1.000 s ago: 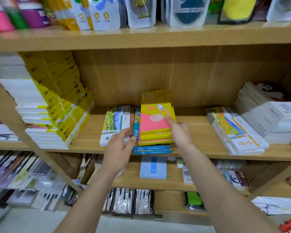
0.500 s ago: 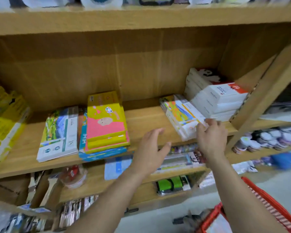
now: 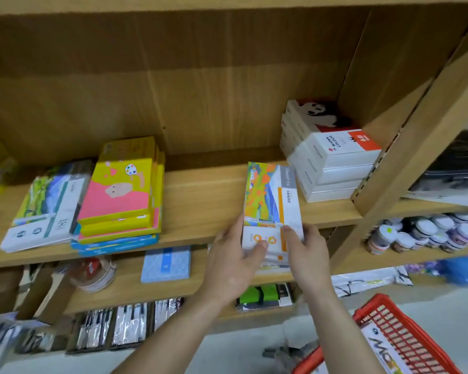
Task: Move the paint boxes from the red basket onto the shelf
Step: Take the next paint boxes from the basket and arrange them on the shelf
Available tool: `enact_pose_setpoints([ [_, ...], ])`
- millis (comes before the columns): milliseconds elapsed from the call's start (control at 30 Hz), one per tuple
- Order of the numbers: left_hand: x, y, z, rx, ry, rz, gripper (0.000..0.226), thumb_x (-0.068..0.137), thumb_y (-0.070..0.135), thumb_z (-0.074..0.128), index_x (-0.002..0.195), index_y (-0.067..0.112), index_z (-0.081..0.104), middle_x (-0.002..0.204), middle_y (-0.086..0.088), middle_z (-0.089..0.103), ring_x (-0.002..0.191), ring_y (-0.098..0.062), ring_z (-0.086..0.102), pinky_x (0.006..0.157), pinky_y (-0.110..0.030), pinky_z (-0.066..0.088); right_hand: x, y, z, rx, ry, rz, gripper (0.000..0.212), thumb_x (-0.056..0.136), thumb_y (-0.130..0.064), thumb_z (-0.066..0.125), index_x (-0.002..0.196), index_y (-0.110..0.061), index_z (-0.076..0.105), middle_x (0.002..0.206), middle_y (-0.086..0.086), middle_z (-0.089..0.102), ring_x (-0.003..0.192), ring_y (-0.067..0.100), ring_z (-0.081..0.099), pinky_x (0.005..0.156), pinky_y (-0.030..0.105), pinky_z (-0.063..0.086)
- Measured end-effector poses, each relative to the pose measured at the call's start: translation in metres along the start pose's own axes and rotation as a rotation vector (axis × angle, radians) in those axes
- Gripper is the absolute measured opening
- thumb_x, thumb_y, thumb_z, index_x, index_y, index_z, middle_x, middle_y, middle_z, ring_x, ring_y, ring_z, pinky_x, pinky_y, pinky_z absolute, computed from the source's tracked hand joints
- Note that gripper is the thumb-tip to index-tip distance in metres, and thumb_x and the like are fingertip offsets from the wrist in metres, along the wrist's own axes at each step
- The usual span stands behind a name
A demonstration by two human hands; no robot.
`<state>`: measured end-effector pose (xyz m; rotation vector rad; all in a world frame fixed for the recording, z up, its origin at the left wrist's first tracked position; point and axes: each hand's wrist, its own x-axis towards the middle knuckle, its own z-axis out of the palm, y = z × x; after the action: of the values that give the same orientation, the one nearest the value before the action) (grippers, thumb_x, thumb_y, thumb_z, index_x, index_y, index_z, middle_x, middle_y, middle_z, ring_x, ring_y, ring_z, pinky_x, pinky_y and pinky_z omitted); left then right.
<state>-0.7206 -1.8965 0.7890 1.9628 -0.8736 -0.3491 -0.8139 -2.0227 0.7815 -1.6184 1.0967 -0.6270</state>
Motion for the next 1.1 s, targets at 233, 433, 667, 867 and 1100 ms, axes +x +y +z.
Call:
enact_pose_setpoints([
  [233,-0.031,0.008,-0.052,-0.270,-0.014,0.036,0.064,0.088,0.043,0.068,0.146,0.043,0.042,0.120,0.023,0.072,0.109,-0.003,0.069,0.092,-0.041,0.058,-0.043,-0.038,0.013,0.278,-0.065,-0.110,0.036,0.094,-0.027,0.066,0.127,-0.020,0.053,0.109,-0.008,0.073,0.090,0.004,0.073,0.067,0.020,0.056],
  [433,-0.052,-0.037,-0.210,-0.181,0.411,0.170,0.035,0.090,0.046,0.060,0.123,0.058,0.058,0.121,0.025,0.069,0.112,0.002,0.063,0.085,-0.010,0.046,-0.089,-0.130,0.099,0.369,-0.222,-0.292,0.034,0.095,-0.020,0.066,0.126,-0.021,0.051,0.100,-0.009,0.072,0.082,0.000,0.073,0.059,0.013,0.053],
  [667,-0.082,-0.184,-0.355,-0.015,0.587,-0.175,0.040,0.098,0.026,0.061,0.135,0.014,0.058,0.123,-0.002,0.068,0.116,-0.023,0.063,0.102,-0.036,0.046,-0.139,-0.198,0.287,0.231,-0.303,-0.336,0.028,0.093,-0.025,0.067,0.113,-0.021,0.049,0.089,-0.012,0.065,0.085,0.012,0.068,0.074,0.029,0.052],
  [867,-0.067,-0.211,-0.363,0.012,0.352,-0.195,0.091,0.081,0.074,0.046,0.152,0.018,0.039,0.151,0.000,0.052,0.137,-0.016,0.048,0.112,-0.035,0.036,-0.129,-0.183,0.367,0.028,-0.248,-0.181,0.033,0.094,-0.029,0.065,0.120,-0.011,0.060,0.112,0.009,0.073,0.101,0.027,0.068,0.069,0.023,0.042],
  [1100,-0.027,-0.218,-0.364,-0.212,0.255,-0.277,0.109,0.072,0.082,0.050,0.160,0.023,0.021,0.161,0.002,0.037,0.143,-0.015,0.038,0.111,-0.034,0.033,-0.162,-0.167,0.344,-0.285,-0.186,-0.541,0.038,0.100,-0.030,0.051,0.128,-0.007,0.058,0.120,0.010,0.069,0.110,0.029,0.063,0.086,0.031,0.049],
])
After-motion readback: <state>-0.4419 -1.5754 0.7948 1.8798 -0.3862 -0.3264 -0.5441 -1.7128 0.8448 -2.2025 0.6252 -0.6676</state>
